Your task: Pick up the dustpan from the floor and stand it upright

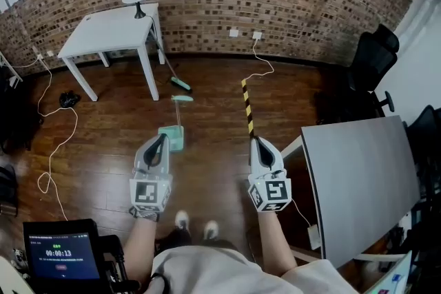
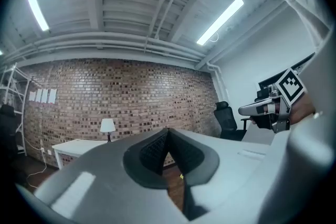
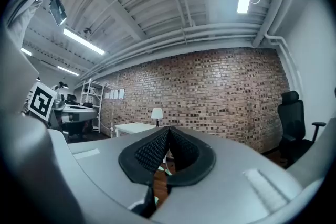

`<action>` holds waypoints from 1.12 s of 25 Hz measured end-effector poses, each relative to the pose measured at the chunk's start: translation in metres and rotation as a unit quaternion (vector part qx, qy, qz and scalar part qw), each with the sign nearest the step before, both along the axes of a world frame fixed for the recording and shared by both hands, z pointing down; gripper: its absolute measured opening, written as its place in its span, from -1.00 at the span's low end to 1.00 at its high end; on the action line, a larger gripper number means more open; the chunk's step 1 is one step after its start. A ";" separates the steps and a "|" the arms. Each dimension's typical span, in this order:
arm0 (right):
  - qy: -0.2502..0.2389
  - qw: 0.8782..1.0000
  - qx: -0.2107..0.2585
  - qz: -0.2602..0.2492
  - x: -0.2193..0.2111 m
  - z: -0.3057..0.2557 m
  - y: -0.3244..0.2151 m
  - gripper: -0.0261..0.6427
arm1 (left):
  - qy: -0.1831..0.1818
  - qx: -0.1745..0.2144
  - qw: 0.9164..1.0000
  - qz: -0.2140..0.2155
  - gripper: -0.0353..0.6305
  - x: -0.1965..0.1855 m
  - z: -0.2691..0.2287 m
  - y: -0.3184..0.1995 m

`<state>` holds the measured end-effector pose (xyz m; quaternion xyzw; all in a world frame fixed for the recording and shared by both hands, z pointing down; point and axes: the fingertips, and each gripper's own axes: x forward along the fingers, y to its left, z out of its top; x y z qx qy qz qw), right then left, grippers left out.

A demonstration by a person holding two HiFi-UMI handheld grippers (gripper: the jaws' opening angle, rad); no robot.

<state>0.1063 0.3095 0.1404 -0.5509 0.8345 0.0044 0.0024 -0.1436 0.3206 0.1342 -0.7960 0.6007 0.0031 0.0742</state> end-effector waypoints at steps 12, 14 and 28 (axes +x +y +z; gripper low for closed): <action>0.010 1.000 0.023 0.012 -0.025 -0.021 0.027 -0.89 | -0.018 0.016 0.999 0.023 -0.91 -0.014 -0.019 0.019; 0.019 0.999 0.026 0.009 -0.029 -0.022 0.024 -0.89 | -0.018 0.021 0.999 0.024 -0.91 -0.015 -0.023 0.016; 0.034 0.999 0.033 0.010 -0.055 -0.032 0.013 -0.89 | -0.020 0.027 0.999 0.026 -0.91 -0.034 -0.031 0.007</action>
